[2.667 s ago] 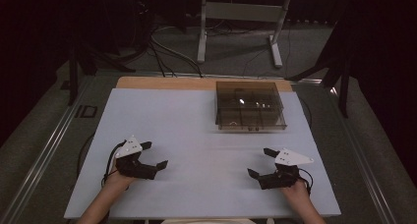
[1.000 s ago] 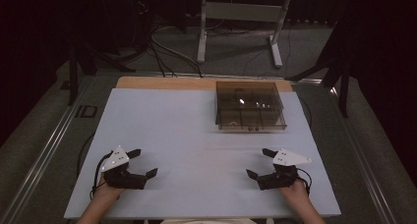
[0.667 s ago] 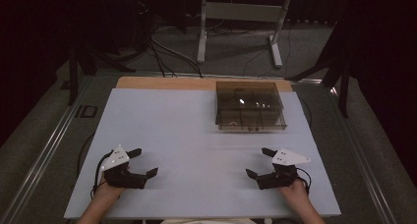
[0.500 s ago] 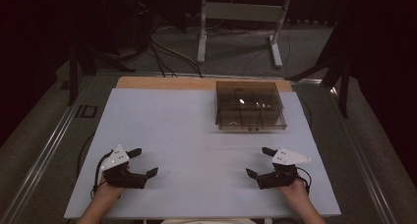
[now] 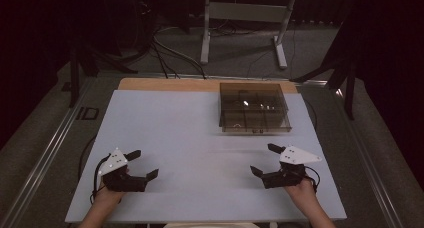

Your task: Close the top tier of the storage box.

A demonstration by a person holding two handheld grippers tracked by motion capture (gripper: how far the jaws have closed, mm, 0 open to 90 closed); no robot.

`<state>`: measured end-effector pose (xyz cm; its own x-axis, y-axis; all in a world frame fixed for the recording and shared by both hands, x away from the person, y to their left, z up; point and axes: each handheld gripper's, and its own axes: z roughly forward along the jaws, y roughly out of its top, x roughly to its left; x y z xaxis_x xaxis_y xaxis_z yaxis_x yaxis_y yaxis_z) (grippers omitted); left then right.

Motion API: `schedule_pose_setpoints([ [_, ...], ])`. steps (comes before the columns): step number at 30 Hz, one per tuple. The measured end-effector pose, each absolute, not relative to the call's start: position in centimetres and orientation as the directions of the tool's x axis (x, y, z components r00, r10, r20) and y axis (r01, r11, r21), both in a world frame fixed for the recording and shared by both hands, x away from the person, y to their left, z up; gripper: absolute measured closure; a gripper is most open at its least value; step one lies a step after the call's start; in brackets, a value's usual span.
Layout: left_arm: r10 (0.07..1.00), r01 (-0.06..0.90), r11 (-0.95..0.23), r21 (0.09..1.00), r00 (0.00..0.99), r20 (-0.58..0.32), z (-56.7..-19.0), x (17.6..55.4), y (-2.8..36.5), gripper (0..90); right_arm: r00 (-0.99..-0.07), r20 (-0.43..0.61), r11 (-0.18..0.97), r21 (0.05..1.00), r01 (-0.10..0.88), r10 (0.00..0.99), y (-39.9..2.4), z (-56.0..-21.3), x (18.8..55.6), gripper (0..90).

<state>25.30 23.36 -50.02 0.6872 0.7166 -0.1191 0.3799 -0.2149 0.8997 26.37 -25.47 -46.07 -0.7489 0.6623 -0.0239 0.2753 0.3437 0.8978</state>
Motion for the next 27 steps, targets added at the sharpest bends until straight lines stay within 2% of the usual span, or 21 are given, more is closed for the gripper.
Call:
schedule_pose_setpoints([
  [12, 0.711, 0.374, -0.214, 0.903, 0.693, -0.119, -49.9, 25.2, 23.4, 5.3, -0.729, -0.048, 0.335, 0.907, 0.254, 0.683, -24.9, -44.3, 27.5, 4.9],
  [27, 0.716, 0.376, -0.209, 0.903, 0.688, -0.121, -49.9, 25.2, 23.5, 5.3, -0.617, -0.08, 0.315, 0.906, 0.282, 0.783, -25.3, -43.2, 29.4, 5.9],
])
